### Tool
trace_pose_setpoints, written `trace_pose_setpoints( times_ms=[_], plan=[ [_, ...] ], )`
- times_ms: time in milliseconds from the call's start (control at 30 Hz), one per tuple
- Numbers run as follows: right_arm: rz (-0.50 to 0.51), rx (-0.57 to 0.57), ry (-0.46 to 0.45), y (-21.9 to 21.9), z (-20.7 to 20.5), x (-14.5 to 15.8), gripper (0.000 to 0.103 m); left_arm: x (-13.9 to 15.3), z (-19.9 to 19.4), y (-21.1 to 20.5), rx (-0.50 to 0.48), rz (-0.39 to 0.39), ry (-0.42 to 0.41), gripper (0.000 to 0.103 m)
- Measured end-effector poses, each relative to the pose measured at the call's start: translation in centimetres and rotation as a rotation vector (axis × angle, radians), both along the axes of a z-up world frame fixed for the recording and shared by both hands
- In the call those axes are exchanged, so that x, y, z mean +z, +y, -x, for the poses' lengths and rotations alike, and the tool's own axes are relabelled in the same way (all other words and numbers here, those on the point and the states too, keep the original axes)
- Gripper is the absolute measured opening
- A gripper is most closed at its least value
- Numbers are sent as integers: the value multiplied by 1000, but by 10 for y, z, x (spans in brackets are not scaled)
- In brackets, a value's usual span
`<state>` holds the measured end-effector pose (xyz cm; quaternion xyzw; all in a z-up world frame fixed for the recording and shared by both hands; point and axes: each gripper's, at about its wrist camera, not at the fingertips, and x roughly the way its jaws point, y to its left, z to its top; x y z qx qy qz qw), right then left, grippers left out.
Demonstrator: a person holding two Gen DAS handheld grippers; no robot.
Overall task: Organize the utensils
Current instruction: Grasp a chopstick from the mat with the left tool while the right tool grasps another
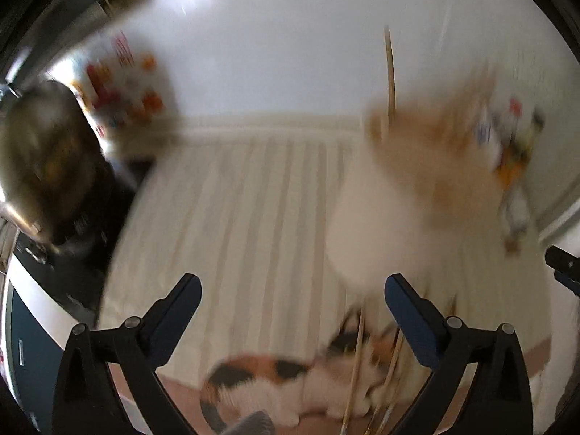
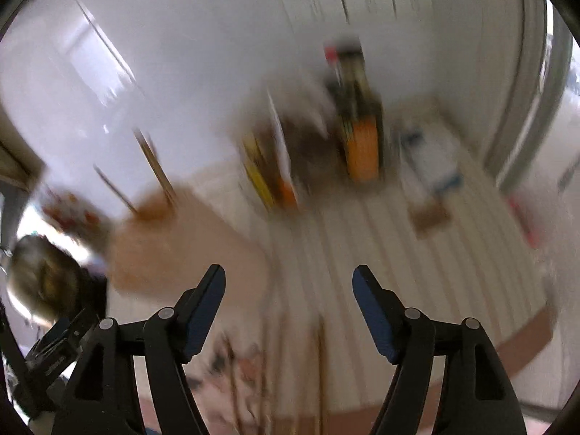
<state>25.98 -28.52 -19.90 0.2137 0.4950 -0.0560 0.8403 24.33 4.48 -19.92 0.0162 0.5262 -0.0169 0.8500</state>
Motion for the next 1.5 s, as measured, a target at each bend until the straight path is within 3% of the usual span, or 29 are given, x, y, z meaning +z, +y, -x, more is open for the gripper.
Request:
trace_pose_setpoints(
  times_ms=[167, 267, 333, 367, 433, 467, 533, 600, 700, 767, 867, 967, 1333, 1500],
  plan=[
    [-40, 50, 239, 11, 18, -94, 42, -79, 18, -26, -77, -23, 192, 98],
    [-53, 62, 324, 15, 29, -131, 35, -114, 22, -41, -130, -19, 280, 90],
    [-65, 64, 353, 18, 35, -145, 31, -132, 24, -47, -145, -18, 332, 63],
    [-65, 65, 365, 19, 37, -150, 30, -144, 25, -52, -157, -14, 364, 60],
    [-63, 65, 383, 19, 40, -159, 29, -153, 28, -58, -179, 11, 375, 42],
    [-61, 64, 390, 19, 41, -163, 28, -155, 29, -60, -184, 4, 374, 40],
    [-63, 66, 400, 19, 43, -168, 28, -154, 32, -69, -218, -36, 341, 20],
    [-68, 64, 417, 17, 42, -174, 27, -153, 32, -72, -220, -36, 343, 8],
    [-89, 80, 422, 18, 44, -181, 25, -152, 29, -61, -180, -21, 354, 6],
    [-50, 104, 421, 21, 47, -184, 22, -151, 30, -54, -156, -16, 362, 5],
    [-32, 125, 420, 25, 46, -183, 9, -150, 30, -45, -136, -12, 368, 5],
    [7, 139, 444, 26, 48, -185, 7, -145, 28, -35, -127, -7, 371, 5],
    [108, 189, 497, 26, 59, -187, 7, -147, 41, -20, -119, -11, 371, 5],
    [167, 223, 498, 41, 53, -189, 8, -148, 37, -40, -121, -23, 372, 5]
  ],
)
